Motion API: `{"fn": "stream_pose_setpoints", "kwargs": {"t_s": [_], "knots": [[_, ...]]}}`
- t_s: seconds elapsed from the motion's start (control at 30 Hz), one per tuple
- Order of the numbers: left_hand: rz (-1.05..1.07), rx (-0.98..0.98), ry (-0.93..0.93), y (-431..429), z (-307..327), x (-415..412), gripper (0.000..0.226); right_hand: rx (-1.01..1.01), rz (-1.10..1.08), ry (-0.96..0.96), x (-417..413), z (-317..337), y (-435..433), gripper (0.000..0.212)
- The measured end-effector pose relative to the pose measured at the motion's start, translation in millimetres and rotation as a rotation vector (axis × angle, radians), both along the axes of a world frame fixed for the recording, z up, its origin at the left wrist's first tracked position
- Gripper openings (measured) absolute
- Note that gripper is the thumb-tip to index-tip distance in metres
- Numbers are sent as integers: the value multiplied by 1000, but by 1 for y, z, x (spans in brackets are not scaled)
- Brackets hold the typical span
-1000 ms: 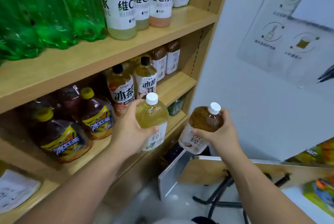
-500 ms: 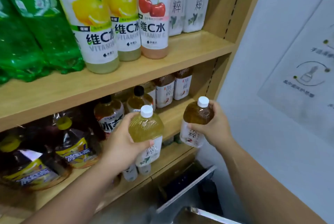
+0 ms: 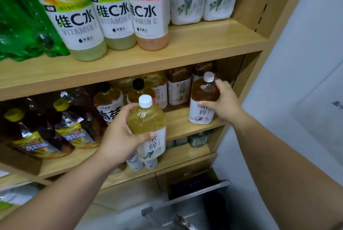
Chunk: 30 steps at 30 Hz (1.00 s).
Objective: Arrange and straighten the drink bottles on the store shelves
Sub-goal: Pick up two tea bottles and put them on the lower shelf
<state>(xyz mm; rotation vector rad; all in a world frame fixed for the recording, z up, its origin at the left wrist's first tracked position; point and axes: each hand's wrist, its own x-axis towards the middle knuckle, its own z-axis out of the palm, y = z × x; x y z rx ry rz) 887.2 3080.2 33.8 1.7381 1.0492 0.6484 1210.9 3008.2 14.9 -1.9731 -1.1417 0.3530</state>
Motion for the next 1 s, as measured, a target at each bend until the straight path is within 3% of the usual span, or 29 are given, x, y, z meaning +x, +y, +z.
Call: {"fn": "stream_pose_setpoints", "kwargs": {"t_s": [0.17,0.27,0.43,0.77,1.0], "knots": [[22,-29,-50,-10,-1,16,84,61,-109,-100,-18,-21,-10,86],[15,-48,-62,-12,-3,26,86,185,-264,-317,-54,-47,-25,98],[12,-78,-91,-15,2,40,91,4,-161,-668,-72,-74,-16,93],[-18,-38,-57,-20,5,45,77,-59,-173,-690,-27,-83,19,88],[5,-51,-54,-21,1,47,84,142,-149,-742,1,-99,13,98]]}}
